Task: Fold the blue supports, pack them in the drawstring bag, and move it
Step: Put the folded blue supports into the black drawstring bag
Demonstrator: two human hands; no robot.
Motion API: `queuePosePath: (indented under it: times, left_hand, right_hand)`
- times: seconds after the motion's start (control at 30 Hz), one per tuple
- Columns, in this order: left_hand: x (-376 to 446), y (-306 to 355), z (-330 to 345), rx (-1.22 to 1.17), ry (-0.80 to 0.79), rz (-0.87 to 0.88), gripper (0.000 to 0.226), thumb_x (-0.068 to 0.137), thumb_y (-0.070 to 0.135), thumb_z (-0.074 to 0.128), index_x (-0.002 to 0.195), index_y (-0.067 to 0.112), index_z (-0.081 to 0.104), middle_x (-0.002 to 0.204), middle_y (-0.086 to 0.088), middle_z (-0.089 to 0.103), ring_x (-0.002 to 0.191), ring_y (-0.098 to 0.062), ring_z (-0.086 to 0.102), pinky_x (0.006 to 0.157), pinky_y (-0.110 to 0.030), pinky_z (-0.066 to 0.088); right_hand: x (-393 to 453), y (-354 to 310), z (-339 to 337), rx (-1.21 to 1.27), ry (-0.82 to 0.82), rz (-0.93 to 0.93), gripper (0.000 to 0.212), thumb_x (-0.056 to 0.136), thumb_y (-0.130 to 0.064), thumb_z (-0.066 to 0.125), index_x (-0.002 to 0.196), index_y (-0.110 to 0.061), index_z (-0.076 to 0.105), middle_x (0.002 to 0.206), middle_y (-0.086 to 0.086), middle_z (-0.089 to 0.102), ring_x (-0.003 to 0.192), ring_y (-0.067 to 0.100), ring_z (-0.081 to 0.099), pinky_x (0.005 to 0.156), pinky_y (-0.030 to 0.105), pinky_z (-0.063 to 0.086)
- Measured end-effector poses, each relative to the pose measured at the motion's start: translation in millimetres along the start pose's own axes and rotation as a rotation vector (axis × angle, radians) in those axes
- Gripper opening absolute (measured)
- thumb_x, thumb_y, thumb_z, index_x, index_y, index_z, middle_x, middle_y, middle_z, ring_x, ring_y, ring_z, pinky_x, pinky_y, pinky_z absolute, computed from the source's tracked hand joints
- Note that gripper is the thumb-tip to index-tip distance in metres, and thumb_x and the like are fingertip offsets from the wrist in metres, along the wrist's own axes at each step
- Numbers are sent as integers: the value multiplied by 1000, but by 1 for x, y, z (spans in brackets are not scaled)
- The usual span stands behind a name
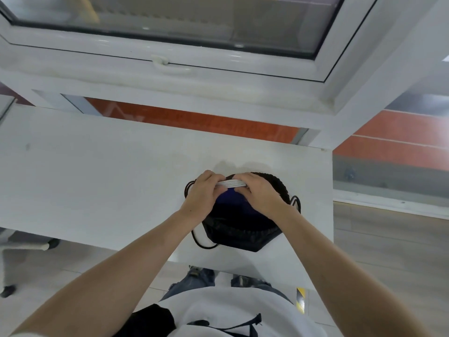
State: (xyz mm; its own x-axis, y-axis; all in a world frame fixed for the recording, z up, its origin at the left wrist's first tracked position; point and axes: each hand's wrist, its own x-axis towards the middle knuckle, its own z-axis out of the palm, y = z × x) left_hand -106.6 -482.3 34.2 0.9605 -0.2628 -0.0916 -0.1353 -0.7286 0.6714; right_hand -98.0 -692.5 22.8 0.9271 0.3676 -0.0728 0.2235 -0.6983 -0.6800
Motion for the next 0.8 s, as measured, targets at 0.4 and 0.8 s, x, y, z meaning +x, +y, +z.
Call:
queuePosePath:
  times: [0.4, 0.8]
  left_hand:
    - [7, -36, 5, -37, -54, -391, 26, 106, 34, 45, 104, 15, 63, 95, -1, 67, 90, -24, 64, 71, -34, 47]
    - [-11, -8, -11, -238, 137, -288, 19, 108, 31, 42, 112, 22, 58, 98, 10, 68, 90, -8, 63, 75, -25, 51]
  right_hand:
    - [-52, 13, 18, 413, 205, 525, 23, 103, -18, 57, 121, -30, 61, 103, -9, 65, 95, 11, 61, 83, 25, 48]
    - [-24, -1, 47, 143, 93, 427, 28, 101, -11, 59, 128, -13, 64, 125, 7, 62, 111, 26, 59, 94, 24, 40]
